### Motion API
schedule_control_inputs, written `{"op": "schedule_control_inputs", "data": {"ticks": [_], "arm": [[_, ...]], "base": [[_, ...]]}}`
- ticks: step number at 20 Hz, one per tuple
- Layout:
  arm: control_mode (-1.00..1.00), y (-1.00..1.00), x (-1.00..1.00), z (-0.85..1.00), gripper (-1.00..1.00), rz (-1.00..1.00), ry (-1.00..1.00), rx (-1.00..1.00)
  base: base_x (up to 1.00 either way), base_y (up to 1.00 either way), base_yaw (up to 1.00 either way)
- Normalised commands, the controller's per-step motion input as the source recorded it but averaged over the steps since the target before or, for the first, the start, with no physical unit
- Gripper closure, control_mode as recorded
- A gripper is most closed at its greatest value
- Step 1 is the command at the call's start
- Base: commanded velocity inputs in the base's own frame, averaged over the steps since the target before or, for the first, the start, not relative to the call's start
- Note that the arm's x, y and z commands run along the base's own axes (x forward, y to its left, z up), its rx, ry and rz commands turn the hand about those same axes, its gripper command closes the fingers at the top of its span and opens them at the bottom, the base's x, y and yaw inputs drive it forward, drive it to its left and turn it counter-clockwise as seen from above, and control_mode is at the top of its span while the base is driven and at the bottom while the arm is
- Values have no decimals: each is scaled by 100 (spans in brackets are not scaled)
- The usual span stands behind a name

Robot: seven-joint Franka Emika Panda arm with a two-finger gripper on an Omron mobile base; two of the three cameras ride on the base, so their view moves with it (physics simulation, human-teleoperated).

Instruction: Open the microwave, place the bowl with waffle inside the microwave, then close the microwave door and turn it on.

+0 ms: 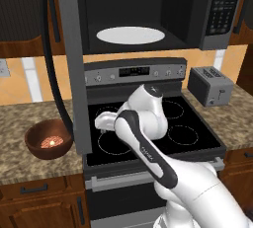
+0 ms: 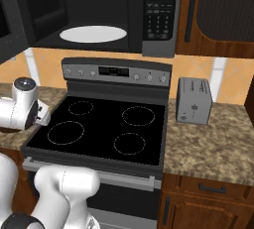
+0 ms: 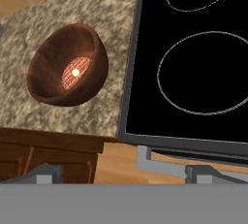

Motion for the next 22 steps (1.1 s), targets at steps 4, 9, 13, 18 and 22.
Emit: {"op": "schedule_control_inputs", "data": {"ticks": [4,9,13,18,22], "arm": [[-100,48,13,-6,-100,0,6,0],[-100,28,31,0,-100,-1,0,0],[-100,34,37,-3,-100,-1,0,0],[-100,42,29,-21,-100,0,0,0],[-100,35,23,-43,-100,-1,1,-1]], "base": [[0,0,0],[0,0,0],[0,0,0],[0,0,0],[0,0,0]]}}
